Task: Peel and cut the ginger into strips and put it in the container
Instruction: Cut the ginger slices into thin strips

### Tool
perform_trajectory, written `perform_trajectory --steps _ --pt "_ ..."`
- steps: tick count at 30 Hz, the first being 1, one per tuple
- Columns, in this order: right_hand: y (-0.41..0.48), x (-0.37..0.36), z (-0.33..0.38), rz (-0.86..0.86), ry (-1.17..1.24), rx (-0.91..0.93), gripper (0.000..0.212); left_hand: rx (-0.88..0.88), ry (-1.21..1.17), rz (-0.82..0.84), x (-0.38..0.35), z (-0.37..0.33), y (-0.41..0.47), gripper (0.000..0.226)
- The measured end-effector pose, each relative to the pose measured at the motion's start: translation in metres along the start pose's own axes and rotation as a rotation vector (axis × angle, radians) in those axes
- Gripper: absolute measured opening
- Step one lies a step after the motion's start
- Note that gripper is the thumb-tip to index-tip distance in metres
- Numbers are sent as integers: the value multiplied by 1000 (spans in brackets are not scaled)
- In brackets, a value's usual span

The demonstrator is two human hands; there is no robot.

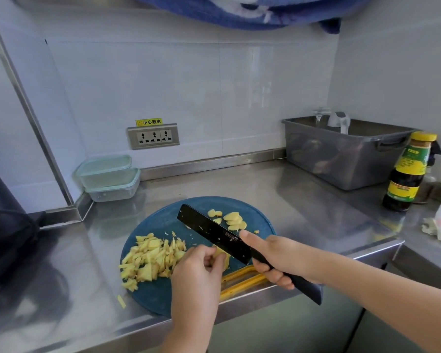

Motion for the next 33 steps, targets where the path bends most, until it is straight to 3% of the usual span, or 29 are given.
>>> perform_trajectory --steps 10,33 --pt "-2 0 1 14 -31 14 65 -5 8 11 0 -1 0 12" --pt "3 -12 9 233 -293 -380 71 -71 58 64 -5 -5 6 15"
Point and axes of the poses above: each hand's wrist, its own y-axis towards the middle knuckle, its own x-axis out of the back of the hand, z = x × y, the point moved 10 cm from there along y, towards the middle knuckle, and after that the axes turned 14 degrees about x, right-handed, at the moved point
